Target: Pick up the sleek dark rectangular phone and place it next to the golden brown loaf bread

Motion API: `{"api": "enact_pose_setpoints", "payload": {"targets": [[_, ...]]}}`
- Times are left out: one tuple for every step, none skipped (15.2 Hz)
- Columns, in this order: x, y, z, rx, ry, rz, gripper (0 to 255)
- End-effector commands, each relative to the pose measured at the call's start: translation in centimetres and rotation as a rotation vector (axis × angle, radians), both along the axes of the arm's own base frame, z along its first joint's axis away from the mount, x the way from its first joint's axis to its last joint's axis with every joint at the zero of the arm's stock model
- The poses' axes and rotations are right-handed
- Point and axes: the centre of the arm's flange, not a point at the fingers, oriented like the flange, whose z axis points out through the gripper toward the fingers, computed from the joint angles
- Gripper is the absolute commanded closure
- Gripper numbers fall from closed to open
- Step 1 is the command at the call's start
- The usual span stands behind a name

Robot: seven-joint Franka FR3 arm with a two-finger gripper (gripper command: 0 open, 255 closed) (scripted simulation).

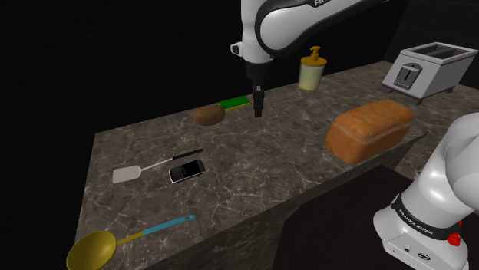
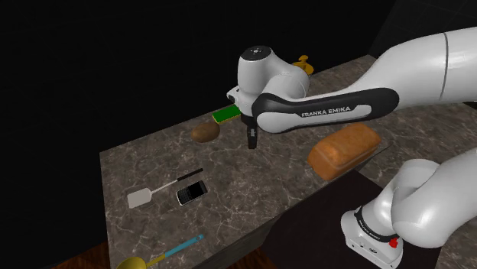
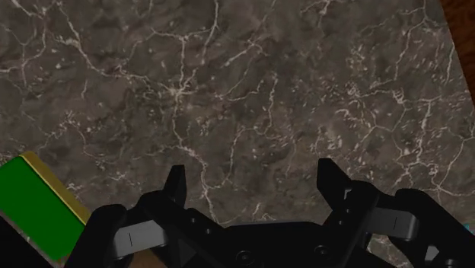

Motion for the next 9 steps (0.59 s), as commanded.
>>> {"api": "enact_pose_setpoints", "payload": {"targets": [[1.0, 2.4, -1.1, 0.005, -0.002, 0.063, 0], [1.4, 3.5, -1.6, 0.007, -0.003, 0.094, 0], [1.8, 4.6, -2.1, 0.009, -0.004, 0.124, 0], [2.2, 5.7, -2.6, 0.011, -0.005, 0.155, 0], [2.5, 6.8, -3.1, 0.013, -0.006, 0.185, 0], [2.8, 7.9, -3.6, 0.015, -0.007, 0.216, 0], [3.1, 9.0, -4.1, 0.017, -0.008, 0.246, 0], [3.3, 10.2, -4.6, 0.019, -0.009, 0.277, 0], [3.6, 11.3, -5.1, 0.021, -0.010, 0.307, 0]]}}
